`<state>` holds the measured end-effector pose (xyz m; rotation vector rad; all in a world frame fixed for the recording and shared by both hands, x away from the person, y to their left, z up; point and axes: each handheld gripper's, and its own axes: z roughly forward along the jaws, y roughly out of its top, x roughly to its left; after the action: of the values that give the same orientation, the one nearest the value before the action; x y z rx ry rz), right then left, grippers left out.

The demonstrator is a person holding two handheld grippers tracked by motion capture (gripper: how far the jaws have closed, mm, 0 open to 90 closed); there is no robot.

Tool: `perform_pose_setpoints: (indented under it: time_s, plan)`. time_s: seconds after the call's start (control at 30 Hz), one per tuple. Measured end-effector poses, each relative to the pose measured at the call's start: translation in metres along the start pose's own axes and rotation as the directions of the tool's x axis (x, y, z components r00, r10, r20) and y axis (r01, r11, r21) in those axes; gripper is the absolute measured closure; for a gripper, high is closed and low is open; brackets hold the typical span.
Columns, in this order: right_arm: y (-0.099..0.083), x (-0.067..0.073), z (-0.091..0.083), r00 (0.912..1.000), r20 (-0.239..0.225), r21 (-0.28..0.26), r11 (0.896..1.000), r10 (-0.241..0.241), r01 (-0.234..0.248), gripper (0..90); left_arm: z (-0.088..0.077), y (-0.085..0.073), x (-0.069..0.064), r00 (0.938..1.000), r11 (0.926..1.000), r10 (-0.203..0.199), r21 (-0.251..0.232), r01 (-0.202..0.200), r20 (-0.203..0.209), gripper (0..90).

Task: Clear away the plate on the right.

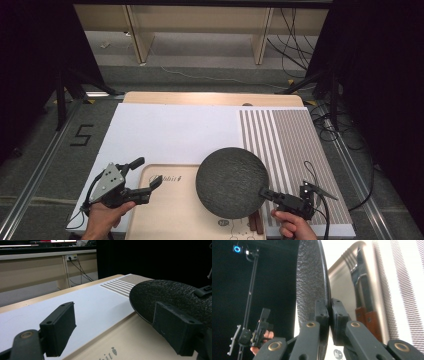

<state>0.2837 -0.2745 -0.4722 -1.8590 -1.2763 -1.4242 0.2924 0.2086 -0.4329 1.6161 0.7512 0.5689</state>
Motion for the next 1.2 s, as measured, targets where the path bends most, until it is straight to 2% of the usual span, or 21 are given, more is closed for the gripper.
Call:
perform_pose_setpoints:
  time_s: [0.03,0.07,0.1,0.13,0.17,0.2,0.23,0.3,0.33,0.43,0.47,0.5,0.53,0.67,0.73,0.9,1.13,1.2]
  plan:
    - [-0.001,0.003,0.003,0.9995,-0.007,-0.003,0.999,0.032,-0.032,86.2,0.000,0.000,0.000,1.0000,1.0000,-0.001,-0.001,0.001,0.000,17.6]
    - [-0.002,0.003,0.005,0.9997,-0.002,-0.001,1.000,0.025,-0.025,86.2,0.000,0.000,0.000,1.0000,1.0000,-0.001,-0.001,0.001,0.000,17.6]
    - [-0.003,0.005,0.006,0.9991,-0.009,0.016,0.999,0.042,-0.042,86.2,0.000,0.000,0.000,1.0000,1.0000,0.001,0.000,-0.001,0.000,17.6]
    - [-0.005,0.005,0.009,0.9998,-0.001,0.003,1.000,0.017,-0.017,86.2,0.000,0.000,0.000,1.0000,1.0000,0.003,0.000,-0.003,0.001,17.6]
    - [-0.005,0.007,0.010,0.9994,-0.007,0.022,0.999,0.034,-0.034,86.2,0.000,0.000,0.000,1.0000,1.0000,0.001,0.000,-0.001,0.001,17.7]
    - [-0.006,0.006,0.011,0.9999,-0.010,0.032,0.999,0.005,-0.005,86.2,0.000,0.000,0.000,1.0000,1.0000,0.000,-0.002,0.000,0.000,17.6]
    - [-0.007,0.009,0.013,0.9996,-0.010,0.030,0.999,0.025,-0.025,86.2,0.000,0.000,0.000,1.0000,1.0000,-0.001,-0.002,0.001,0.000,17.6]
    - [-0.009,0.011,0.017,0.9996,0.008,0.036,0.999,0.027,-0.027,86.1,0.000,0.000,0.000,1.0000,1.0000,0.000,-0.001,0.000,0.001,17.6]
    - [-0.009,0.011,0.018,0.9999,-0.003,0.047,0.999,0.016,-0.016,86.2,-0.001,0.000,0.000,1.0000,1.0000,-0.001,-0.002,0.001,0.001,17.6]
    - [-0.012,0.013,0.023,0.9996,0.021,0.051,0.999,-0.017,0.016,86.1,0.000,0.000,0.000,1.0000,1.0000,-0.001,-0.002,0.001,0.001,17.6]
    - [-0.012,0.012,0.025,0.9995,0.009,0.060,0.998,-0.031,0.030,85.8,0.000,0.000,0.000,1.0000,1.0000,0.001,0.000,-0.001,0.001,17.6]
    - [-0.013,0.013,0.026,0.9997,0.017,0.072,0.997,-0.015,0.013,85.7,0.000,0.000,0.000,1.0000,1.0000,0.000,0.000,0.000,0.001,17.6]
    - [-0.014,0.012,0.028,0.9992,0.019,0.067,0.997,-0.036,0.034,85.8,0.000,0.000,0.000,1.0000,1.0000,0.000,-0.001,0.000,0.000,17.6]
    - [-0.017,0.014,0.034,0.9993,0.028,0.088,0.996,-0.025,0.022,85.7,0.000,0.000,0.000,1.0000,1.0000,-0.001,0.000,0.001,0.001,17.6]
    - [-0.019,0.015,0.037,0.9996,0.018,0.108,0.994,-0.021,0.019,85.7,0.000,0.000,0.000,1.0000,1.0000,-0.001,-0.001,0.001,0.001,17.6]
    - [-0.024,0.017,0.045,0.9991,0.011,0.135,0.990,-0.040,0.038,85.4,0.000,0.000,0.000,1.0000,1.0000,-0.001,-0.001,0.001,0.001,17.6]
    - [-0.030,0.020,0.057,0.9976,0.033,0.162,0.985,-0.061,0.055,84.9,-0.001,0.000,0.000,1.0000,1.0000,0.000,-0.001,0.000,0.003,17.6]
    - [-0.030,0.020,0.060,0.9980,0.024,0.174,0.983,-0.059,0.054,84.7,-0.001,0.000,0.000,1.0000,1.0000,0.000,-0.001,0.000,0.001,17.6]
